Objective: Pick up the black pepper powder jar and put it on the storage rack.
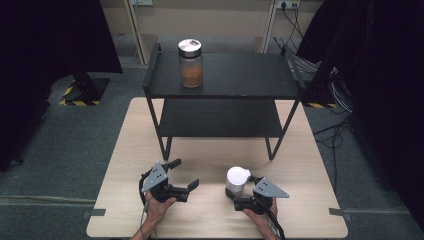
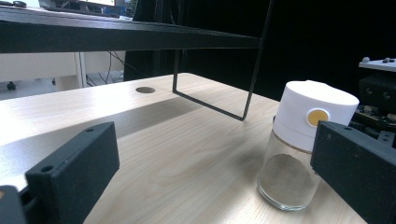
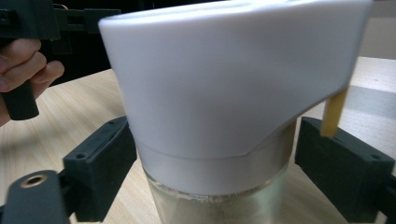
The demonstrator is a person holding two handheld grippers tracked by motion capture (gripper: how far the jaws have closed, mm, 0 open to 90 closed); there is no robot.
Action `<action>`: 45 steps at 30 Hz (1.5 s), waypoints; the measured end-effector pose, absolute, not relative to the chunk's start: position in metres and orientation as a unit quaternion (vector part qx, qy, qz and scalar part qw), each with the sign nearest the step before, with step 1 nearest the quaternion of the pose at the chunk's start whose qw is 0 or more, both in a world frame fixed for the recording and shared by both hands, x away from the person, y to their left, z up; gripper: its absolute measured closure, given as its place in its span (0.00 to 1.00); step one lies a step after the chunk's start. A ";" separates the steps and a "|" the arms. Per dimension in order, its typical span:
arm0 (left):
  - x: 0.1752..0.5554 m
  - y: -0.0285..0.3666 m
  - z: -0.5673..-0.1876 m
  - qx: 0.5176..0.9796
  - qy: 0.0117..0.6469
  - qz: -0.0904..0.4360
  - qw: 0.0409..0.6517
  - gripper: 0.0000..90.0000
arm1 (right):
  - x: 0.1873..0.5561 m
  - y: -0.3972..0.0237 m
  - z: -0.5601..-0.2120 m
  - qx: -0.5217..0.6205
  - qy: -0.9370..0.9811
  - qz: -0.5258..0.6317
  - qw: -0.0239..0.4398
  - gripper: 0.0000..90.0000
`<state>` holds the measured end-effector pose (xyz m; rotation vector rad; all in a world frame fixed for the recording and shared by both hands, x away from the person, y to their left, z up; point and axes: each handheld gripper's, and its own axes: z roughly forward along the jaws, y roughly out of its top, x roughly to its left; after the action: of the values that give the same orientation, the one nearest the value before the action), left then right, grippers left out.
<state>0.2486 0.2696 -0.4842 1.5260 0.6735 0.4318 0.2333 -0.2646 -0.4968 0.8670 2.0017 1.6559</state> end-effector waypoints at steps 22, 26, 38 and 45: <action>0.249 0.270 -0.484 0.674 0.297 0.191 0.649 0.01 | 0.232 -0.260 -0.489 0.306 0.722 0.583 0.213 0.34; 0.249 0.270 -0.484 0.673 0.298 0.191 0.649 0.01 | 0.229 -0.262 -0.484 0.302 0.716 0.591 0.216 0.34; 0.249 0.270 -0.484 0.673 0.299 0.192 0.649 0.01 | 0.228 -0.267 -0.465 0.296 0.721 0.589 0.212 0.34; 0.249 0.270 -0.484 0.672 0.300 0.193 0.649 0.01 | 0.230 -0.269 -0.448 0.296 0.723 0.590 0.204 0.34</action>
<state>0.2490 0.2705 -0.4840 1.5285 0.6827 0.4378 0.2297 -0.2692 -0.4484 0.8255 2.0170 1.6441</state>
